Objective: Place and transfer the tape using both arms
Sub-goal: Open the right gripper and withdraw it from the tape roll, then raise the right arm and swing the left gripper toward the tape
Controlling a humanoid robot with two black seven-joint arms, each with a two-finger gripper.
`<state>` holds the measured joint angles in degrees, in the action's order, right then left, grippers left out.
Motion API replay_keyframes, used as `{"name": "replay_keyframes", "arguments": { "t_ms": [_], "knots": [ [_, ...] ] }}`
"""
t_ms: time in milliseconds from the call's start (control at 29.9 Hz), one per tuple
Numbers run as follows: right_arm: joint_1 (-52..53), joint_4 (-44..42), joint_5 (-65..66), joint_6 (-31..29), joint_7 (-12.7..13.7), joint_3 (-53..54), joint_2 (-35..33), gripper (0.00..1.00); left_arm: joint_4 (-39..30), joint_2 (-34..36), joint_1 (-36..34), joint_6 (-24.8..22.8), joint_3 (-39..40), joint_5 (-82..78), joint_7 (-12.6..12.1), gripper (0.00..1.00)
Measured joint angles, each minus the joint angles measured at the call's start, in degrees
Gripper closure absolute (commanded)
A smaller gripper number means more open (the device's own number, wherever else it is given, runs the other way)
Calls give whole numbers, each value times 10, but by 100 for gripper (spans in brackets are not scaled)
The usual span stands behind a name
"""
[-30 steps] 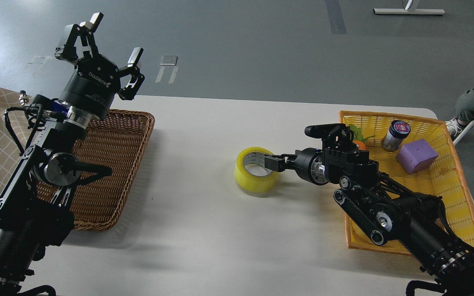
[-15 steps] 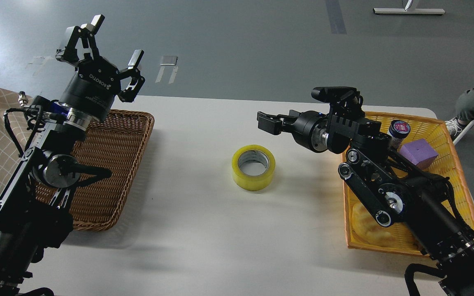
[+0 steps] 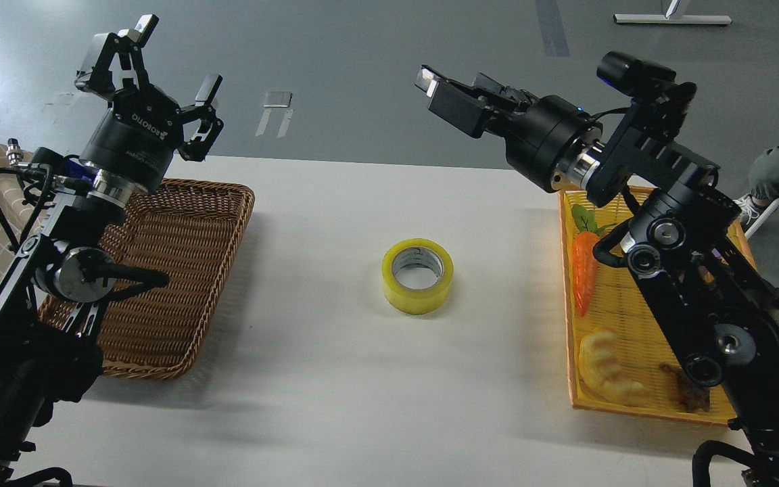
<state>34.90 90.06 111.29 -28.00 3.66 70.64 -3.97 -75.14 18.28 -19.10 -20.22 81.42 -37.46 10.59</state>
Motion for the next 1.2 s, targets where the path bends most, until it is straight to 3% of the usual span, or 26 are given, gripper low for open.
{"name": "replay_keyframes", "arguments": {
  "t_ms": [268, 502, 702, 870, 1037, 1204],
  "knots": [
    [-48, 35, -223, 0, -2, 95, -34, 0, 1, 4, 1, -8, 0, 3, 2, 2],
    [-50, 30, -407, 0, -47, 176, -62, 0, 1, -6, -6, -22, 0, 5, -8, 2],
    [-63, 19, -533, 0, -53, 213, -75, 0, 1, 2, -1, -27, -9, 0, -15, 2],
    [-98, 14, -578, 0, -57, 235, -75, 0, 2, 5, 3, -31, -1, 3, -4, 2],
    [-121, 8, -606, 0, -66, 241, -75, 0, -9, -6, 15, -34, 8, 7, 37, 2],
    [-147, 7, -654, 0, -68, 247, -73, 0, -11, -5, 17, -41, 9, 8, 47, 2]
  ]
}}
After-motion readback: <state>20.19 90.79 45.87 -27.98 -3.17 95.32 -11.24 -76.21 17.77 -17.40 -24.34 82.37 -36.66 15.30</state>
